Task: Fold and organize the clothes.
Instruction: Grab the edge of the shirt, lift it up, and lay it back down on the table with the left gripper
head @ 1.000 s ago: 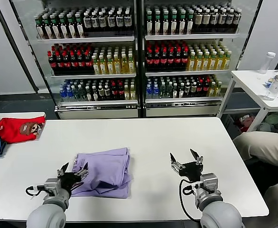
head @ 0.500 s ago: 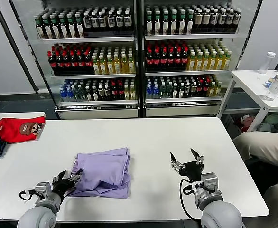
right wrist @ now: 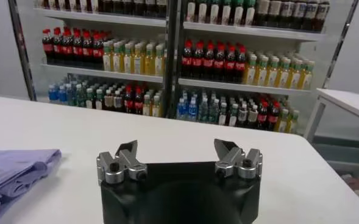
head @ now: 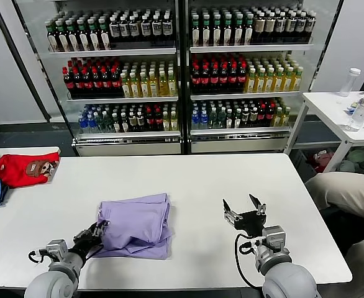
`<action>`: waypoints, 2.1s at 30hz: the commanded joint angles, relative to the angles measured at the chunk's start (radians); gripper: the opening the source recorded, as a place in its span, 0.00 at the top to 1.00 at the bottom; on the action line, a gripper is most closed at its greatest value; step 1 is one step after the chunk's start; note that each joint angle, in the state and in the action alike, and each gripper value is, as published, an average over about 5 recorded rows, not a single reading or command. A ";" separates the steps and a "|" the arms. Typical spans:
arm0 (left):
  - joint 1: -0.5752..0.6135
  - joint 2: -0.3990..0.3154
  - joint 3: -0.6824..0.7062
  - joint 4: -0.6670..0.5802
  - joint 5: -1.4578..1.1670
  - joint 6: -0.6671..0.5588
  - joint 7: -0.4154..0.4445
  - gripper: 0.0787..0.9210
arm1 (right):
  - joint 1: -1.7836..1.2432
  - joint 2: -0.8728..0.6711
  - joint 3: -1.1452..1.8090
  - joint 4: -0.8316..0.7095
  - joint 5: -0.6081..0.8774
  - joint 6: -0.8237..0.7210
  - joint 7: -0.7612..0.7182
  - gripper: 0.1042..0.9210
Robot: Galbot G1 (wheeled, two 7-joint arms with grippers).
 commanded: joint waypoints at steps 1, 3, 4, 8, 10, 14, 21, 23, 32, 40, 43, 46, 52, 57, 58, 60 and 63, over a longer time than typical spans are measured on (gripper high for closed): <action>0.011 0.004 -0.041 -0.059 -0.005 -0.013 0.008 0.91 | 0.000 -0.003 0.003 0.004 0.000 -0.002 0.001 0.12; 0.017 0.018 -0.091 -0.130 -0.012 -0.007 0.002 0.96 | 0.001 -0.004 0.003 0.004 0.000 -0.002 0.001 0.12; 0.019 0.026 -0.121 -0.165 -0.020 0.004 0.001 0.97 | 0.001 -0.004 0.003 0.004 0.000 -0.002 0.001 0.12; 0.034 0.088 -0.277 -0.265 -0.066 0.050 0.007 0.98 | 0.002 -0.004 0.002 0.005 0.000 -0.002 0.001 0.12; 0.040 0.133 -0.356 -0.254 -0.065 0.054 0.024 0.98 | 0.000 -0.006 0.004 0.006 0.001 -0.001 0.000 0.12; 0.057 0.244 -0.514 -0.137 -0.018 0.055 0.137 0.98 | -0.008 -0.012 0.014 0.011 0.006 0.006 -0.001 0.12; 0.087 0.368 -0.562 -0.079 0.050 0.057 0.272 0.98 | -0.009 -0.006 0.016 0.012 0.008 0.016 -0.002 0.12; 0.073 0.339 -0.486 -0.145 0.044 0.057 0.229 0.98 | -0.008 -0.005 0.015 0.012 0.007 0.016 -0.002 0.12; 0.057 0.005 0.125 -0.496 0.028 0.058 0.021 0.98 | -0.018 -0.010 0.022 0.017 0.000 0.013 0.001 0.12; -0.039 -0.210 0.482 -0.374 0.175 0.054 -0.057 0.98 | -0.026 -0.012 0.022 0.024 -0.008 0.009 0.002 0.12; -0.084 -0.251 0.510 -0.291 0.184 0.035 -0.088 0.97 | -0.024 -0.012 0.021 0.028 -0.009 0.007 0.002 0.12; -0.112 -0.264 0.508 -0.292 0.176 0.002 -0.110 0.91 | -0.017 -0.014 0.019 0.030 -0.009 0.003 0.003 0.12; -0.142 -0.186 0.385 -0.388 0.143 -0.039 -0.114 0.71 | 0.018 -0.013 0.009 0.007 -0.007 0.000 0.001 0.12; -0.112 -0.082 0.213 -0.449 0.147 -0.077 -0.094 0.54 | 0.061 -0.001 -0.017 -0.045 0.011 -0.003 -0.001 0.12; -0.100 -0.063 0.181 -0.443 0.169 -0.087 -0.089 0.50 | 0.072 0.006 -0.029 -0.059 0.025 -0.007 0.002 0.12; -0.076 -0.032 0.134 -0.410 0.246 -0.122 -0.084 0.43 | 0.089 0.024 -0.060 -0.087 0.076 -0.020 0.013 0.12; -0.045 -0.010 0.094 -0.330 0.413 -0.196 -0.088 0.33 | 0.097 0.051 -0.134 -0.122 0.171 -0.031 0.042 0.12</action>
